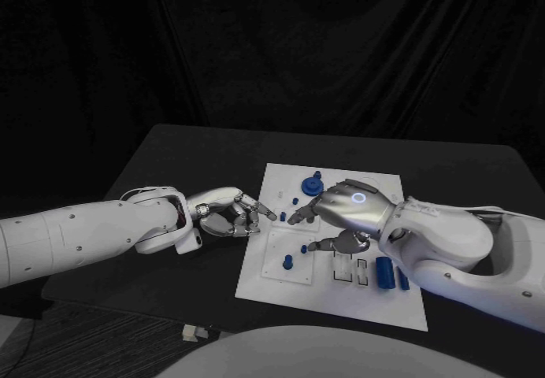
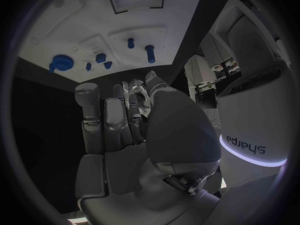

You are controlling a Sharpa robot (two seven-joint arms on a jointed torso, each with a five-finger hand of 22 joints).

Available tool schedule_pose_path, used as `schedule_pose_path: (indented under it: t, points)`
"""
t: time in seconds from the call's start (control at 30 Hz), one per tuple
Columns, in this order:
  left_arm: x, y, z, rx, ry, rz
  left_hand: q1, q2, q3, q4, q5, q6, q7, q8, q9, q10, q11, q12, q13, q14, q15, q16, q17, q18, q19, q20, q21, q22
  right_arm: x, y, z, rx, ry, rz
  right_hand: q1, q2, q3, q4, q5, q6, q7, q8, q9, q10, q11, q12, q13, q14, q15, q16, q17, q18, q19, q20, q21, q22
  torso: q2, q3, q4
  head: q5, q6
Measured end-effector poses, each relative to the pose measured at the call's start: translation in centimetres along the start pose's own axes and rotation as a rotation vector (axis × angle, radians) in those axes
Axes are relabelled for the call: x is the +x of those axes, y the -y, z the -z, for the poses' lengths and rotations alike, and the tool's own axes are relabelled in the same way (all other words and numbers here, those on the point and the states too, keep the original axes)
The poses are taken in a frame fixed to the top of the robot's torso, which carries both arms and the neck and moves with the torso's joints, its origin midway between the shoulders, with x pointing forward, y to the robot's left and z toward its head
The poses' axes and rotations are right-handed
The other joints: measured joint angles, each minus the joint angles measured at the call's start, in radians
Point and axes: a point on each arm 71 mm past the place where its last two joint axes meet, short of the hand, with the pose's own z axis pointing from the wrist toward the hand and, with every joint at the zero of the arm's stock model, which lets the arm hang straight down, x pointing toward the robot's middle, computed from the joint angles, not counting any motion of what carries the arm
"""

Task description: Assemble the parts on the task board

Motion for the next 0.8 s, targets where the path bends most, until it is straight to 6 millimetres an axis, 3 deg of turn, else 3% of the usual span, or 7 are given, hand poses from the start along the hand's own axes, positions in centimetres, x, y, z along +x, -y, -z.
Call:
schedule_pose_path:
  t: [0.17, 0.3, 0.43, 0.5, 0.6, 0.7, 0.8]
  points:
    - [0.0, 0.0, 0.1, -0.001, 0.001, 0.0, 0.0, 0.0, 0.0, 0.0, 0.0, 0.0, 0.0, 0.0, 0.0, 0.0, 0.0, 0.0, -0.001, 0.0, 0.0, 0.0, 0.0, 0.0, 0.0, 0.0, 0.0, 0.0, -2.6, 2.4, 2.3, 0.068, 0.082, -0.039, 0.029, 0.029, 0.0, 0.0, 0.007, 0.045, 0.019, 0.023, -0.006, 0.059, -0.01, 0.054, 0.017, 0.012, -0.003, 0.013, 0.004, 0.0, 0.034, -0.004, 0.054, 0.0, 0.0, 0.0, -0.0001, -0.002, 0.0]
    - [-0.1, -0.1, 0.2, -0.004, 0.004, -0.001, 0.0, 0.0, 0.0, 0.0, 0.0, 0.0, 0.0, 0.0, 0.0, 0.0, 0.0, 0.0, -0.001, 0.0, 0.0, 0.0, 0.0, 0.0, 0.0, 0.0, 0.0, 0.0, -3.3, 3.8, 4.1, 0.123, 0.14, -0.101, 0.041, 0.031, 0.0, 0.0, 0.02, 0.082, 0.036, 0.033, -0.007, 0.13, -0.028, 0.099, 0.03, 0.019, -0.01, -0.001, -0.014, 0.0, 0.057, -0.007, 0.089, 0.0, 0.0, 0.0, 0.0, -0.001, 0.0]
    - [-0.1, -0.1, 0.3, -0.004, 0.005, -0.001, 0.0, 0.0, 0.003, -0.003, 0.0, 0.0, 0.0, 0.0, 0.0, 0.0, 0.0, 0.0, -0.001, 0.0, 0.0, 0.0, 0.0, 0.0, 0.0, 0.0, 0.0, 0.0, -3.8, 5.3, 5.7, 0.181, 0.205, -0.157, 0.071, 0.032, 0.006, -0.005, 0.045, 0.118, 0.061, 0.047, -0.009, 0.217, -0.059, 0.159, 0.058, 0.028, -0.023, -0.013, -0.025, 0.0, 0.066, -0.016, 0.093, 0.0, 0.0, -0.0001, 0.0, -0.007, 0.0]
    - [-0.1, 0.0, 0.3, -0.003, 0.005, -0.001, 0.0, 0.0, 0.003, -0.003, 0.0, 0.0, 0.0, 0.0, 0.0, 0.0, 0.0, 0.0, -0.002, 0.0, 0.0, 0.0, 0.0, 0.0, 0.0, 0.0, 0.0, 0.0, -3.9, 5.9, 6.3, 0.203, 0.231, -0.177, 0.079, 0.025, 0.01, -0.004, 0.051, 0.144, 0.072, 0.057, -0.009, 0.274, -0.083, 0.225, 0.1, 0.023, -0.042, -0.028, -0.04, 0.0, 0.065, -0.032, 0.091, 0.0, 0.0, -0.0001, 0.0, -0.013, 0.0]
    - [-0.1, 0.0, 0.3, -0.003, 0.006, -0.001, 0.0, 0.0, 0.003, -0.003, 0.0, 0.0, 0.0, 0.0, 0.0, 0.001, 0.001, 0.0, -0.003, 0.0, 0.0, 0.0, 0.0, 0.0, 0.0, 0.0, 0.0, 0.0, -3.9, 6.8, 7.2, 0.244, 0.262, -0.201, 0.071, 0.029, 0.003, -0.002, 0.05, 0.173, 0.077, 0.066, -0.004, 0.385, -0.107, 0.482, 0.329, 0.052, -0.065, 0.006, 0.003, 0.0, 0.083, -0.056, 0.124, 0.0, 0.0, -0.0001, 0.0, -0.022, 0.0]
    - [-0.1, 0.0, 0.3, -0.003, 0.007, -0.002, 0.0, 0.0, 0.003, -0.003, 0.0, 0.0, 0.0, 0.0, 0.0, 0.001, 0.001, 0.0, -0.003, 0.0, 0.0, 0.0, 0.0, 0.0, 0.0, 0.0, 0.0, 0.0, -3.6, 7.5, 8.2, 0.29, 0.27, -0.222, -0.06, 0.041, -0.026, -0.001, 0.043, 0.232, 0.072, 0.111, 0.023, 0.514, -0.122, 1.006, 0.892, 0.081, -0.08, 0.145, 0.136, -0.025, 0.15, -0.072, 0.279, 0.0, 0.0, 0.0, 0.0, -0.035, 0.0]
    - [-0.1, 0.0, 0.4, -0.004, 0.007, -0.002, 0.0, 0.0, 0.003, -0.003, 0.0, 0.0, 0.0, 0.0, 0.0, 0.001, 0.001, -0.001, -0.003, 0.0, 0.0, 0.0, 0.0, 0.0, 0.0, 0.0, 0.0, 0.0, -3.2, 8.0, 8.8, 0.335, 0.26, -0.238, -0.166, 0.045, -0.022, 0.003, 0.048, 0.266, 0.064, 0.154, 0.059, 0.522, -0.128, 1.199, 0.977, 0.081, -0.08, 0.217, 0.153, -0.042, 0.178, -0.077, 0.403, 0.0, 0.0, 0.0, 0.0, -0.046, 0.0]
